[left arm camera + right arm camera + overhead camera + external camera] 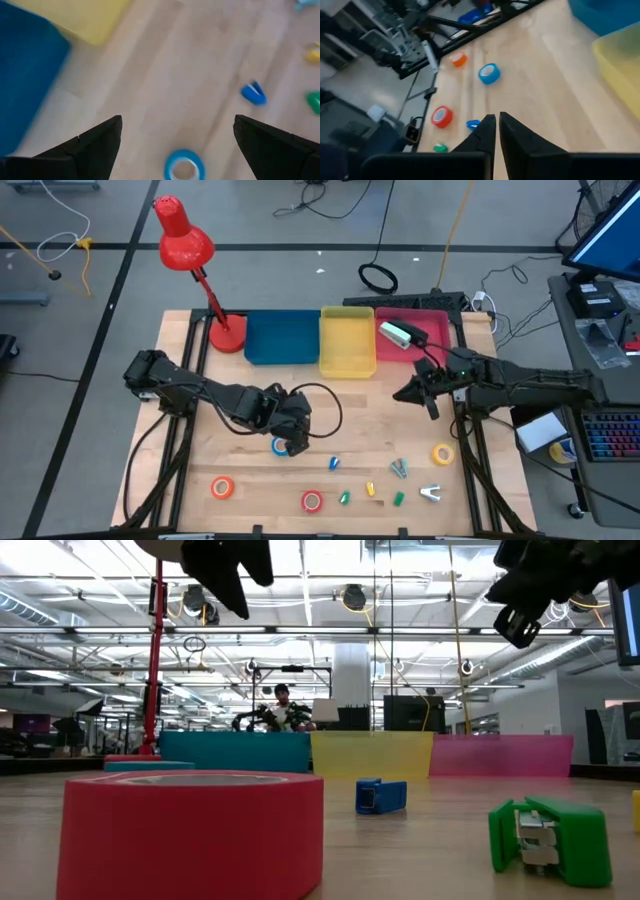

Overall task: Pick and place Stapler, Stapler remover, tape
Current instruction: Put the blue stapler into the pink bin

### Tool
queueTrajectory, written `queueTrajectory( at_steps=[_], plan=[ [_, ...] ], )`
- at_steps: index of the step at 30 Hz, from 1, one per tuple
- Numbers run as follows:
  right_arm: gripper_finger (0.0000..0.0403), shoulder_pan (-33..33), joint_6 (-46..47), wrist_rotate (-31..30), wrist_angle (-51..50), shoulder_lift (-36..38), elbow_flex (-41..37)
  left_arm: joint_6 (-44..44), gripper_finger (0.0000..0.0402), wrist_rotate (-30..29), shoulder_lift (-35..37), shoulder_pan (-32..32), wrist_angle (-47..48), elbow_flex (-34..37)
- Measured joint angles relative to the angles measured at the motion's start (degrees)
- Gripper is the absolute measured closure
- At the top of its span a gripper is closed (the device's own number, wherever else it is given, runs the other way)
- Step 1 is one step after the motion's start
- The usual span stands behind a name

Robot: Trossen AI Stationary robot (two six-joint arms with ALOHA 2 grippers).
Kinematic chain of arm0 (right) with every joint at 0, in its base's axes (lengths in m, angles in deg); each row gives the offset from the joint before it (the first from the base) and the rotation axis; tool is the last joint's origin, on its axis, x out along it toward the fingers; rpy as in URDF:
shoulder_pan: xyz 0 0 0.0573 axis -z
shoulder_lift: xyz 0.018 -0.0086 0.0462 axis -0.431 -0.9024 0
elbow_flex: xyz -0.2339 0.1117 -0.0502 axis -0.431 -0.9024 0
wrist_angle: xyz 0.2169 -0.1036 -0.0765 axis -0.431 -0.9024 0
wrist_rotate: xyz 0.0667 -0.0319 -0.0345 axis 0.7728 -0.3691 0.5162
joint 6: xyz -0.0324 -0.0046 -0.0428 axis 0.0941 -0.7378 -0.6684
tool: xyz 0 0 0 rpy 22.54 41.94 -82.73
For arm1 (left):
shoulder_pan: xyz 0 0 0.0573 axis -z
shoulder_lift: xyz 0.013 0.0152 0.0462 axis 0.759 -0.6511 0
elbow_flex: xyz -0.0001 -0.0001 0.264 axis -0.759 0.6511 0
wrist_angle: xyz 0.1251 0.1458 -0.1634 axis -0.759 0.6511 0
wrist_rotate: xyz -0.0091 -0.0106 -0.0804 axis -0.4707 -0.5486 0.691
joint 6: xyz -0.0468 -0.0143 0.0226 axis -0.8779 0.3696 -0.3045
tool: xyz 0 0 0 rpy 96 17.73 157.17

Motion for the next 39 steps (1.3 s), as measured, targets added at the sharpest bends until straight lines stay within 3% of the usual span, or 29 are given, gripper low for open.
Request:
queueTrajectory(
  at_steps=[3,9,19,29,34,39],
  plan=[
    [0.04,-4.5,-0.4,-2.5,3.7,-0.8,0.0,-0.4,0.0023,-2.9,0.0,-0.1,0.5,0.0],
    [0.0402,-13.6,-1.4,-8.4,9.6,-5.5,0.5,-1.7,0.0023,-2.4,0.1,-0.1,-3.2,3.6],
    [0.0402,-23.0,-3.7,-13.0,7.5,-21.7,9.7,0.7,0.0023,0.7,15.1,-0.2,-26.8,24.7],
    [0.0402,-25.1,-9.2,-14.5,-4.2,-42.7,26.3,2.0,0.0023,0.5,34.8,1.4,-34.7,44.1],
    [0.0403,-25.0,-16.5,-14.4,-7.3,-51.8,34.8,2.5,0.0023,0.5,42.0,3.2,-36.3,50.2],
    [0.0403,-24.7,-25.8,-14.2,-7.9,-58.0,38.5,2.5,0.0023,0.5,47.4,5.4,-37.8,54.6]
  ],
)
